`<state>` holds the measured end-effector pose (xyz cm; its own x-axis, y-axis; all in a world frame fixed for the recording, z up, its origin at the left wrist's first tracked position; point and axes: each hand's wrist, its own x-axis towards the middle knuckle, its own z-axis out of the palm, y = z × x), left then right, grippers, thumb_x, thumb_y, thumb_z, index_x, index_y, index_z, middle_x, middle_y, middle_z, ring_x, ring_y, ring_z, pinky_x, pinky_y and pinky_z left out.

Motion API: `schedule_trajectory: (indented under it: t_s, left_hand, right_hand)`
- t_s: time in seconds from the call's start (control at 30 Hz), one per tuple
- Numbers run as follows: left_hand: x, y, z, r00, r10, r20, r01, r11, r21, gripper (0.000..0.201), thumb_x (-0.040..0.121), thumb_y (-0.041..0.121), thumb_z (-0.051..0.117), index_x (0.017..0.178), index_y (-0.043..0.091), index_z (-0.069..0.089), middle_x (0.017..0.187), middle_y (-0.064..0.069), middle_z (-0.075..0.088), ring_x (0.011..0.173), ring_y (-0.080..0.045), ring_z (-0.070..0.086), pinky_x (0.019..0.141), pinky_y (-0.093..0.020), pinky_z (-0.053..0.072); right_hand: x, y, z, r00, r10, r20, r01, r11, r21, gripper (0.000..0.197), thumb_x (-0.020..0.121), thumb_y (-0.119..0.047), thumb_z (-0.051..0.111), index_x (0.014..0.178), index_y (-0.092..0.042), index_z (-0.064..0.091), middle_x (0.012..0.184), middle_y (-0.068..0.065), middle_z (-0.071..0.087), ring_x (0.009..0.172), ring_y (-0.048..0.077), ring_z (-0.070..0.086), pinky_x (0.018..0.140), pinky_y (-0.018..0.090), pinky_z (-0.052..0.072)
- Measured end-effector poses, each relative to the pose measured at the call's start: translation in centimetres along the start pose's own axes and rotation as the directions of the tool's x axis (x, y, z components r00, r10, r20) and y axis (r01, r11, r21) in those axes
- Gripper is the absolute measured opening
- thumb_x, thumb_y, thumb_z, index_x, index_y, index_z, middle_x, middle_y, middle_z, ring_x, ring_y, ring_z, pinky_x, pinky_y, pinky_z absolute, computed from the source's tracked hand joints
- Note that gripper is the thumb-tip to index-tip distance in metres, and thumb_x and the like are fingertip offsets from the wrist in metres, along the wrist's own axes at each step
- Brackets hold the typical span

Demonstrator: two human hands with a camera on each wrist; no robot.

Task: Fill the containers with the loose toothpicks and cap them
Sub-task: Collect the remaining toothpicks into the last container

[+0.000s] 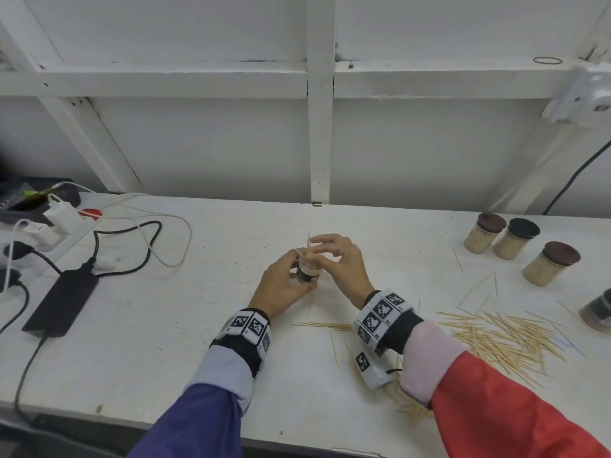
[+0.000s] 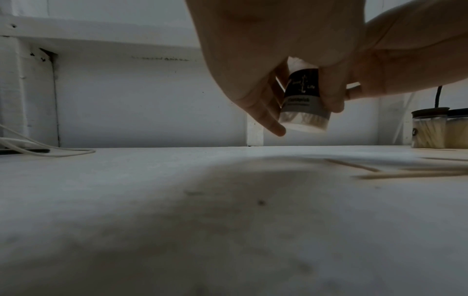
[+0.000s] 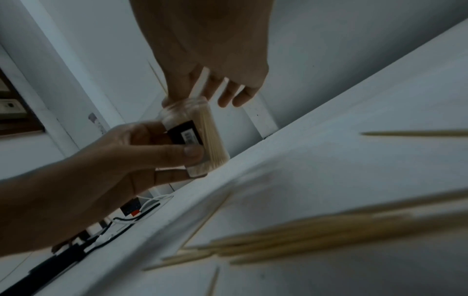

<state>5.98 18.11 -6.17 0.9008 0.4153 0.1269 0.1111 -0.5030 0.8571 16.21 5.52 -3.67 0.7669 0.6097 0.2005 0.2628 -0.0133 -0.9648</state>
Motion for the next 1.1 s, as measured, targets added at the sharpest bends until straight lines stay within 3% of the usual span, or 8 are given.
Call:
schedule_trajectory:
  t_s: [0.13,0.3,0.43,0.5,0.67,0.87,1.0,1.1]
  left_hand:
    - [0.0,-0.1,-0.1,1.0,0.021,-0.019,-0.021,1.0,0.023,0.053,0.077,0.018,0.078,0.123,0.032,0.056,0.116,0.021,0.062,0.107,0.002,0.059,0.094,-0.034,0.052]
    - [0.0,-0.5,-0.2,0.999,0.025,-0.021,-0.023,0.998,0.061,0.064,0.075,0.027,0.075,0.134,0.034,0.05,0.124,0.016,0.061,0.112,-0.007,0.058,0.096,-0.041,0.051]
    - [0.0,-0.5,-0.1,0.998,0.064,0.006,-0.065,0.993,0.102,0.065,0.077,0.029,0.072,0.138,0.031,0.049,0.126,0.011,0.059,0.112,-0.01,0.057,0.095,-0.041,0.051]
    - [0.0,-0.6,0.0,0.997,0.072,0.017,-0.074,0.99,0.119,0.061,0.076,0.026,0.073,0.133,0.031,0.052,0.125,0.012,0.06,0.111,-0.009,0.058,0.094,-0.042,0.051]
    - [0.1,-0.7,0.1,0.999,0.051,0.02,-0.053,0.991,0.119,0.054,0.072,0.024,0.077,0.123,0.027,0.059,0.117,0.011,0.063,0.106,-0.01,0.059,0.091,-0.042,0.051]
    - [0.0,-0.4,-0.1,0.997,0.07,-0.025,-0.068,0.995,0.077,0.06,0.075,0.018,0.081,0.128,0.029,0.056,0.12,0.014,0.062,0.109,-0.003,0.058,0.093,-0.034,0.052]
    - [-0.1,-0.1,-0.1,0.998,0.043,-0.053,-0.041,0.998,0.044,0.058,0.077,0.019,0.081,0.124,0.038,0.052,0.115,0.024,0.058,0.108,-0.001,0.058,0.092,-0.029,0.052]
    - [-0.1,-0.2,-0.1,0.998,0.049,-0.049,-0.046,0.998,0.049,0.057,0.078,0.022,0.08,0.127,0.034,0.053,0.119,0.02,0.059,0.11,-0.002,0.058,0.093,-0.032,0.052]
  right_hand:
    - [-0.1,0.5,-0.3,0.998,0.02,0.054,-0.019,1.0,-0.013,0.011,0.081,-0.021,0.077,0.092,-0.021,0.077,0.116,-0.007,0.064,0.112,0.008,0.054,0.086,0.023,0.041]
    - [-0.2,0.4,-0.6,0.997,0.07,0.027,-0.073,0.988,0.136,0.011,0.087,-0.017,0.07,0.096,-0.014,0.076,0.108,-0.001,0.068,0.103,0.008,0.062,0.092,0.037,0.049]
    - [0.0,0.1,-0.5,0.997,0.044,0.058,-0.051,0.993,0.109,0.028,0.093,-0.023,0.063,0.121,-0.019,0.066,0.117,-0.006,0.067,0.109,0.003,0.059,0.089,0.02,0.048]
    - [0.1,0.1,-0.4,0.994,0.02,0.11,-0.023,0.999,0.027,0.035,0.092,-0.028,0.066,0.126,-0.027,0.063,0.121,-0.011,0.065,0.113,0.002,0.056,0.089,0.018,0.047]
    - [0.6,-0.1,-0.4,0.991,-0.096,0.093,0.112,0.975,-0.189,0.006,0.086,-0.025,0.072,0.089,-0.023,0.076,0.095,-0.011,0.068,0.098,0.006,0.056,0.077,0.021,0.043]
    - [1.1,-0.1,-1.4,1.0,-0.02,-0.023,0.018,0.997,-0.075,0.004,0.083,-0.018,0.075,0.079,-0.016,0.074,0.084,-0.007,0.069,0.072,0.0,0.054,0.066,0.012,0.04]
    - [0.8,-0.2,-1.3,0.997,0.007,0.078,0.005,0.988,-0.156,0.003,0.081,-0.016,0.074,0.078,-0.015,0.074,0.093,-0.004,0.063,0.086,0.004,0.053,0.071,0.014,0.035]
    - [0.7,-0.6,-1.4,0.99,0.009,0.138,0.006,0.994,-0.109,0.011,0.083,-0.01,0.071,0.088,-0.02,0.073,0.106,0.0,0.058,0.099,0.009,0.052,0.075,0.011,0.037]
